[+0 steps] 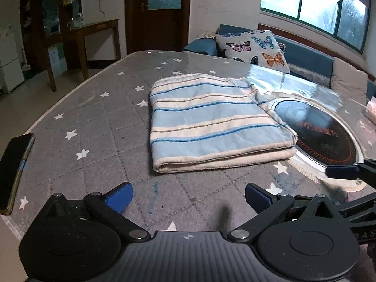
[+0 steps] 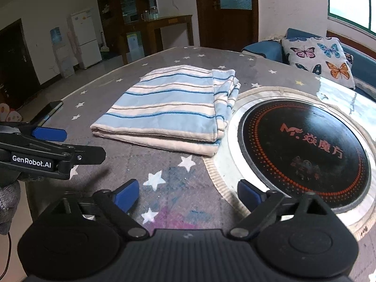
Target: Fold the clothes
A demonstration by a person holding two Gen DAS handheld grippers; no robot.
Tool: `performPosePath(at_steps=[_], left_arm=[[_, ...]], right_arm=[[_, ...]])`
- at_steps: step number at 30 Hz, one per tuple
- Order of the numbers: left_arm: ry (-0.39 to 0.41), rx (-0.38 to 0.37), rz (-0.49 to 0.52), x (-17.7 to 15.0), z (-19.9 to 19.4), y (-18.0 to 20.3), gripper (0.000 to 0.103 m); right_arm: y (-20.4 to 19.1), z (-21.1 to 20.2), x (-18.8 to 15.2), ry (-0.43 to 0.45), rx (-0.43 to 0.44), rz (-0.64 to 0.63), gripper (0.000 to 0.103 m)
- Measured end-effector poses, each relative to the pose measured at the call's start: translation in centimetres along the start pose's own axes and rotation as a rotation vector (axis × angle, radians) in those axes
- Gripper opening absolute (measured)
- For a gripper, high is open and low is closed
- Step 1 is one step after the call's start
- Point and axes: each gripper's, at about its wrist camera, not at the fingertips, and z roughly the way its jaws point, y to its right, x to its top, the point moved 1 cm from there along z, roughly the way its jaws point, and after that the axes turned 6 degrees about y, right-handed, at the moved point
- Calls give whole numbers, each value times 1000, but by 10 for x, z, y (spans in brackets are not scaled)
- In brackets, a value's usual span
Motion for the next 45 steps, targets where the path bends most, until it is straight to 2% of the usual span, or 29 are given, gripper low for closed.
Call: performPosePath(at_steps=[11, 26, 45], left_arm=[[-17, 47, 25, -10, -3, 8, 103], [-26, 84, 43, -19, -5, 13, 103], [-26, 89, 40, -24, -8, 13, 103]], right_arm=[[1, -8, -9, 11, -36, 15, 103], [-1, -13, -14, 31, -109, 33, 103], [-8, -13, -24, 20, -121, 59, 103]])
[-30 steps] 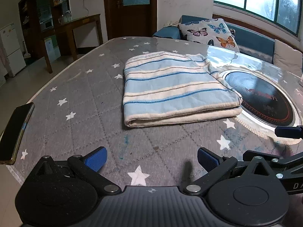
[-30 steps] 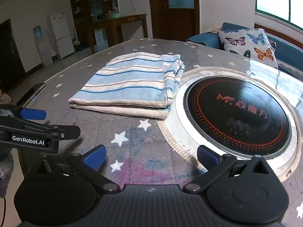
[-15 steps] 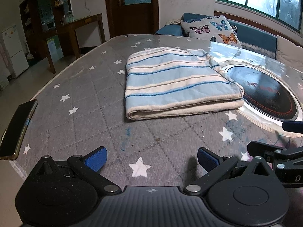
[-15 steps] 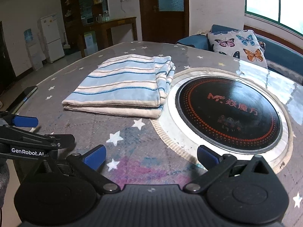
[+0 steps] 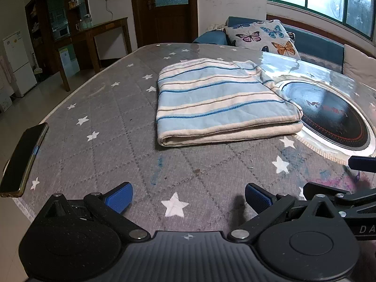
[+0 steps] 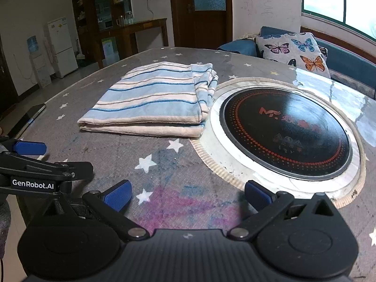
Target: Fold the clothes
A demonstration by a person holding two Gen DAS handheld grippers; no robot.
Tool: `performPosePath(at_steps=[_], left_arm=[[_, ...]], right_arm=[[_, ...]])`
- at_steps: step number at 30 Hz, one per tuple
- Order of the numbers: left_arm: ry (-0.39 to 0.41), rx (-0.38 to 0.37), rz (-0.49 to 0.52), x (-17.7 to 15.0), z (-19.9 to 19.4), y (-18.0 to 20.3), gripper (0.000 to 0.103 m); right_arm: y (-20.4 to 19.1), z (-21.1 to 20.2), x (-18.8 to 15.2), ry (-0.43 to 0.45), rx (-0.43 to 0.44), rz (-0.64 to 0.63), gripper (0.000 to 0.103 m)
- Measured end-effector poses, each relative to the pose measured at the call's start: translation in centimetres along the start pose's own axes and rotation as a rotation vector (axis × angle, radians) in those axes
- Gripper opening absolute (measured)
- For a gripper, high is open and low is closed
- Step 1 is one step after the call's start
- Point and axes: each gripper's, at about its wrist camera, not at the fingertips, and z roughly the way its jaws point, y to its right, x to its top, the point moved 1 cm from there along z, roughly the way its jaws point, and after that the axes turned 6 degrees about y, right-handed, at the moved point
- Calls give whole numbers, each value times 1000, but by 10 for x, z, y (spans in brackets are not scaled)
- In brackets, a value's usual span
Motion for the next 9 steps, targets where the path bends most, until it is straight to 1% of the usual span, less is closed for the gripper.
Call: performPosePath(at_steps=[9], left_arm=[[1, 6, -5, -1, -2, -1, 103]], right_arm=[[-4, -1, -3, -5, 8, 3, 103]])
